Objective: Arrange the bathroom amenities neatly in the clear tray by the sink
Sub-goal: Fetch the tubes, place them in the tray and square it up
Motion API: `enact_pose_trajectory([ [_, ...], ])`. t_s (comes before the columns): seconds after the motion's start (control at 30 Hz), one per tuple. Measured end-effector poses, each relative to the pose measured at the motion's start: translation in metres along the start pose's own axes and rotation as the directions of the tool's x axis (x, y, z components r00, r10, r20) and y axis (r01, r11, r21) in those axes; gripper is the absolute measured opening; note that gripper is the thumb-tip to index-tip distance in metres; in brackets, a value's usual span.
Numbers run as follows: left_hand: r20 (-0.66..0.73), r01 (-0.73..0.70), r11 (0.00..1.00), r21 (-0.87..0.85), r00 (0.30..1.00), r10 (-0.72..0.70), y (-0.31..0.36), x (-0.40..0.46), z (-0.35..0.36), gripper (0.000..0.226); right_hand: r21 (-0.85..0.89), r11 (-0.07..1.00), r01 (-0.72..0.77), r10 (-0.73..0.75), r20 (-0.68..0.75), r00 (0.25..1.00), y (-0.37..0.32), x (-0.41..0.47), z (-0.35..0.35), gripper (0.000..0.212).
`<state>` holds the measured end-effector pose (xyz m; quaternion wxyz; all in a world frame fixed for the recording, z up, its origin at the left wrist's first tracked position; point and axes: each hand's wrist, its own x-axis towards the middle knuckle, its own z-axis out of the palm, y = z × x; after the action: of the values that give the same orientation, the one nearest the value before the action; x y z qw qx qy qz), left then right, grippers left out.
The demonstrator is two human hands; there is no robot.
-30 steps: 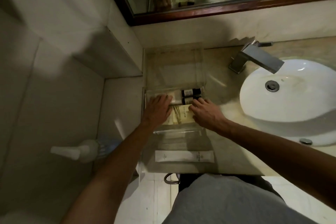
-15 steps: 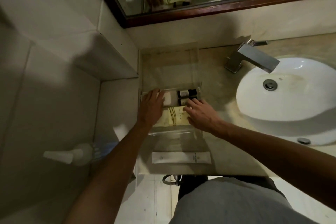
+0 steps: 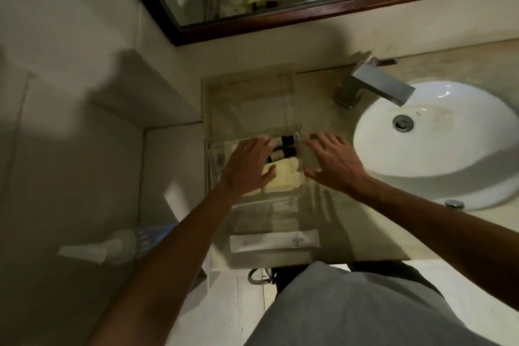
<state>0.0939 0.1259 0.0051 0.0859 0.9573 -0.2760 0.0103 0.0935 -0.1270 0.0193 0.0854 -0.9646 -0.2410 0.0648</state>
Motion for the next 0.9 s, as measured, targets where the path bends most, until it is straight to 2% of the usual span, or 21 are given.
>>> enact_pose_trajectory([
  [0.2,0.058,-0.149,0.988,-0.049,0.987,0.151,0.117,0.135,-0.008,0.081,0.012,0.951,-0.308,0.304,-0.191,0.933,0.128,-0.057,-0.057,0.079],
  [0.37,0.045,-0.331,0.94,-0.08,0.941,0.335,0.253,0.237,0.019,0.068,0.066,0.884,-0.463,0.461,-0.284,0.841,0.24,-0.153,-0.088,0.064],
  [0.5,0.049,-0.467,0.87,-0.16,0.876,0.48,0.389,0.296,0.048,0.065,0.071,0.807,-0.586,0.586,-0.219,0.78,0.339,-0.24,-0.099,0.068],
  [0.7,0.09,-0.528,0.822,-0.216,0.827,0.555,0.549,0.378,0.089,0.071,0.085,0.658,-0.748,0.749,-0.177,0.638,0.462,-0.341,-0.098,0.071],
  [0.9,0.145,-0.573,0.784,-0.239,0.777,0.612,0.658,0.431,0.124,0.077,0.114,0.426,-0.897,0.901,-0.142,0.41,0.542,-0.429,-0.077,0.068],
])
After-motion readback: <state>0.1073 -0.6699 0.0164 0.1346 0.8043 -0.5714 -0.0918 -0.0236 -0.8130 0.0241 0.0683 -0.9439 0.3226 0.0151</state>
